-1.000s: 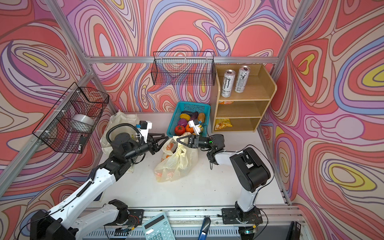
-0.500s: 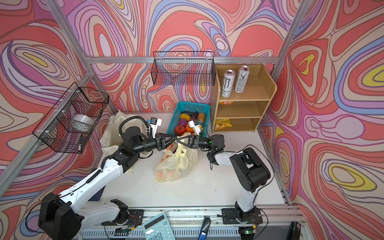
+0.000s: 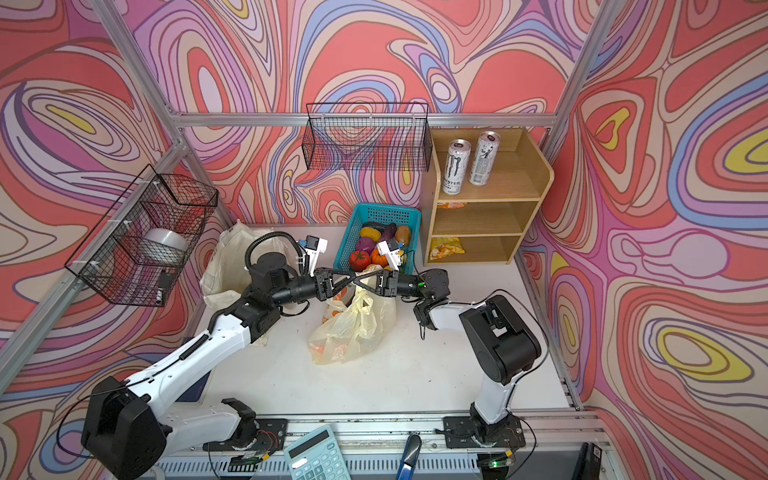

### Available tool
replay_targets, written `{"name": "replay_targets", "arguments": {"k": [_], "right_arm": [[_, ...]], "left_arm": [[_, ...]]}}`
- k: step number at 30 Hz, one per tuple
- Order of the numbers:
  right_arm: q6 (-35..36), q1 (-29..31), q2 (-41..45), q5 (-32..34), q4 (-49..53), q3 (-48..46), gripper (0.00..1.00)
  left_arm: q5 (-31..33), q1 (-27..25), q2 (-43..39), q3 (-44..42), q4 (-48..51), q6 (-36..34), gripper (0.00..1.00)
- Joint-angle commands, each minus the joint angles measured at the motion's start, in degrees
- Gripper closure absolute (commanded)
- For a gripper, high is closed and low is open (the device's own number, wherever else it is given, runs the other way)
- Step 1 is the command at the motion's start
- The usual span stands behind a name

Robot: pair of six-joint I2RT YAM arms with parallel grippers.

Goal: Place the mixed food into the grocery bags and tie them

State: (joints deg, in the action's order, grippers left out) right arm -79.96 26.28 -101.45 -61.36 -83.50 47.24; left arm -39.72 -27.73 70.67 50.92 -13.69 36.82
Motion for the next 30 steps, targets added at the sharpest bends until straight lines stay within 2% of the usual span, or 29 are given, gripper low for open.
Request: {"name": "replay_targets", "arguments": {"k": [1, 3, 6, 9, 10, 13, 19, 21, 25, 30], "right_arm": [[0.63, -0.27, 0.24, -0.17, -1.63, -0.44, 1.0], [0.64, -0.25, 0.29, -0.2, -1.5, -0.65, 1.0], [0.99, -0.34, 0.4, -0.29, -1.01, -1.04, 1.0], [3.31, -0.51, 2.12, -0.12, 2.25, -2.04, 0.69], [4.97, -0.62, 3.3, 0.09, 4.72, -2.65, 0.62], [11.87, -0.79, 8.15, 0.95, 14.67, -4.33, 0.54], [31.43, -0.73, 20.14, 4.64, 46.0, -4.95, 0.46], [35.84, -0.79, 23.33, 5.68, 53.76, -4.88, 0.44], [39.9, -0.73, 27.35, 7.02, 61.88, -5.72, 0.42], [39.87, -0.68, 29.01, 7.52, 63.32, -7.75, 0.42]], "left_arm": [[-0.63, -0.22, 1.09, 1.3, -2.91, 1.34, 0.92], [-0.42, -0.22, 1.29, 0.99, -3.94, 1.74, 0.99], [0.21, -0.22, 1.15, 0.5, -5.28, 2.12, 1.0], [0.53, -0.24, 0.89, 0.41, -5.12, 1.62, 1.0], [0.57, -0.3, 0.78, 0.41, -5.03, 1.31, 1.0], [0.72, -0.22, 0.44, 0.11, -4.97, 0.82, 1.0], [0.82, -0.27, 0.25, -0.64, -5.75, 0.54, 1.0], [0.87, -0.22, 0.41, -0.72, -6.03, 0.6, 1.0], [0.85, -0.22, 0.87, -0.71, -6.59, 0.63, 1.0], [0.72, -0.22, 1.05, -0.66, -6.47, 0.71, 1.0]]}}
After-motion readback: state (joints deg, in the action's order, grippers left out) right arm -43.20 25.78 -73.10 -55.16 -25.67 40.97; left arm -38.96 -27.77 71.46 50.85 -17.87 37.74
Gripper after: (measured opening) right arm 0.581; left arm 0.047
